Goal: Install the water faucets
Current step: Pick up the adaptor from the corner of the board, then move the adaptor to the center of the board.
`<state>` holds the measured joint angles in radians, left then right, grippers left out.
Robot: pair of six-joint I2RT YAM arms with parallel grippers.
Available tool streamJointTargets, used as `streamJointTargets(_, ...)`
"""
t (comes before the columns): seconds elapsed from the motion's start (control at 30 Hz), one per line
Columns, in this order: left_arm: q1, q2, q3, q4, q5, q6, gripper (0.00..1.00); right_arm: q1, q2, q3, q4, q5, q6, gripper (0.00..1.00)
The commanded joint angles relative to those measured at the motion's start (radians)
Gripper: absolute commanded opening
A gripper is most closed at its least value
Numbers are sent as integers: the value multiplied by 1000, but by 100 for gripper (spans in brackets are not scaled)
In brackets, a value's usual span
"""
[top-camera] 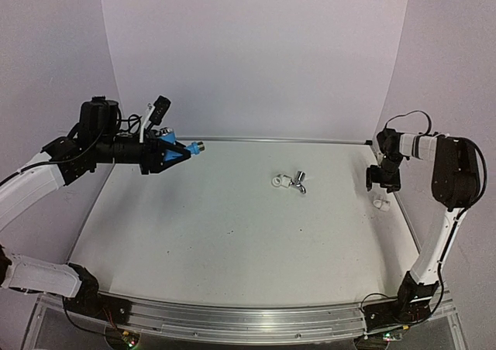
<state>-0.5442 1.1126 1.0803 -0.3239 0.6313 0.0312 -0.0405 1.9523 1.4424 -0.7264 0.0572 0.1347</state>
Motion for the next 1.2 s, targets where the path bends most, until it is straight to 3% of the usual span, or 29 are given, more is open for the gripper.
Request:
streamJointTargets(0.0,1,-40,-9,3,-8,33,0,8,63,86,-73,104,14,70)
streamJointTargets(0.33,1,-43,-16,-1,-16,37,0,8,168,117,-101,115,85,53)
streamJointTargets(0.53,1,-37,-18,-4,-18,43,0,11,153,81,-81,86,104,25)
streamJointTargets(0.7,2,-35,-18,-6,-16,47,0,25,13,-6,4,-231,127,8)
streamJointTargets(0.8,3,-33,-21,-7,-18,50,0,69,-113,-139,151,-609,182,0)
streamJointTargets(0.9,3,-27,-21,-9,-19,53,0,165,-186,-250,377,-905,276,0)
streamJointTargets(1.07,4,-26,-18,-10,-16,59,0,412,-153,-343,748,-1034,491,1)
streamJointTargets(1.17,4,-27,-22,-11,-26,59,0,519,-108,-452,1151,-1007,721,0)
